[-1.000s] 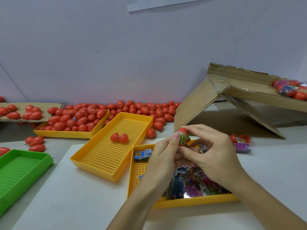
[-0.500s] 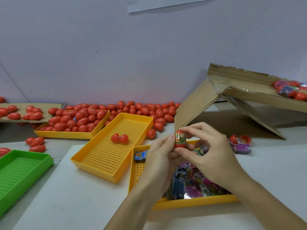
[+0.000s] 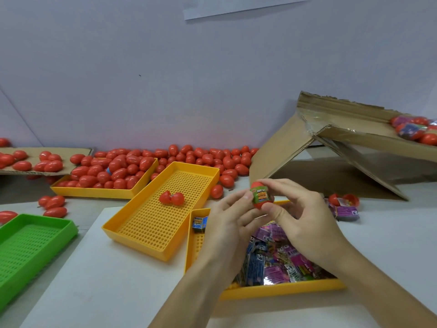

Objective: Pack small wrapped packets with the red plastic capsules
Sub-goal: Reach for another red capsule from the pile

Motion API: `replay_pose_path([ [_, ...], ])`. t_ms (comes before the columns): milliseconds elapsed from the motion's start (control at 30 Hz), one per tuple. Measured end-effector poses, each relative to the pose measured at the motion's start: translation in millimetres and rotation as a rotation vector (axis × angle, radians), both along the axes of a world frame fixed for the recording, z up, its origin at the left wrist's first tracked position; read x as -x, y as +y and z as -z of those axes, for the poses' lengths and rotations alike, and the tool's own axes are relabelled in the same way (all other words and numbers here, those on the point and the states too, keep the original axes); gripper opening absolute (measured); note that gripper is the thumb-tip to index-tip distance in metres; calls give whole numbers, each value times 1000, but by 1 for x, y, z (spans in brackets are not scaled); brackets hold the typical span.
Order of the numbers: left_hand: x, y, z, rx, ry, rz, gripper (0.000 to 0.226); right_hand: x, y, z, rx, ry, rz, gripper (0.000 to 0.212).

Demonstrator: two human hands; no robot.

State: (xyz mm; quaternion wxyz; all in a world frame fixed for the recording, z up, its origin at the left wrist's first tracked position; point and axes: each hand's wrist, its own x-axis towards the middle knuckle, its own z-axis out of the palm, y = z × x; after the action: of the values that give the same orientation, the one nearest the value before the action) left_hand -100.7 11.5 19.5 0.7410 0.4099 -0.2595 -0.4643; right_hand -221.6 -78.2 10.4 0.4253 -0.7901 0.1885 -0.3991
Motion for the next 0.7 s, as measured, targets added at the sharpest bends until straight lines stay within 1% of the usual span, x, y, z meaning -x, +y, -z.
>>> replay_pose_path([
  [100, -1, 0, 1, 8, -13, -60, 43, 0, -1, 2, -31, 32, -35, 41],
  [300, -2, 0, 3, -3, -36, -94, 30, 0, 1, 1, -34, 51, -40, 44],
  [367, -3, 0, 3, 0, -13, -94, 25, 0, 1, 1, -30, 52, -36, 44],
  [400, -4, -1, 2, -1, 5, -98, 26, 0, 1, 1, -29, 47, -28, 42],
  [600, -21, 1, -4, -102, 52, -154, 49, 0, 0, 2, -68, 33, 37, 35],
  [667, -28, -1, -9, -199, 26, -209, 54, 1, 0, 2, -84, 37, 45, 34],
  [700, -31, -6, -14, -274, -27, -229, 55, 1, 1, 1, -88, 37, 50, 34],
])
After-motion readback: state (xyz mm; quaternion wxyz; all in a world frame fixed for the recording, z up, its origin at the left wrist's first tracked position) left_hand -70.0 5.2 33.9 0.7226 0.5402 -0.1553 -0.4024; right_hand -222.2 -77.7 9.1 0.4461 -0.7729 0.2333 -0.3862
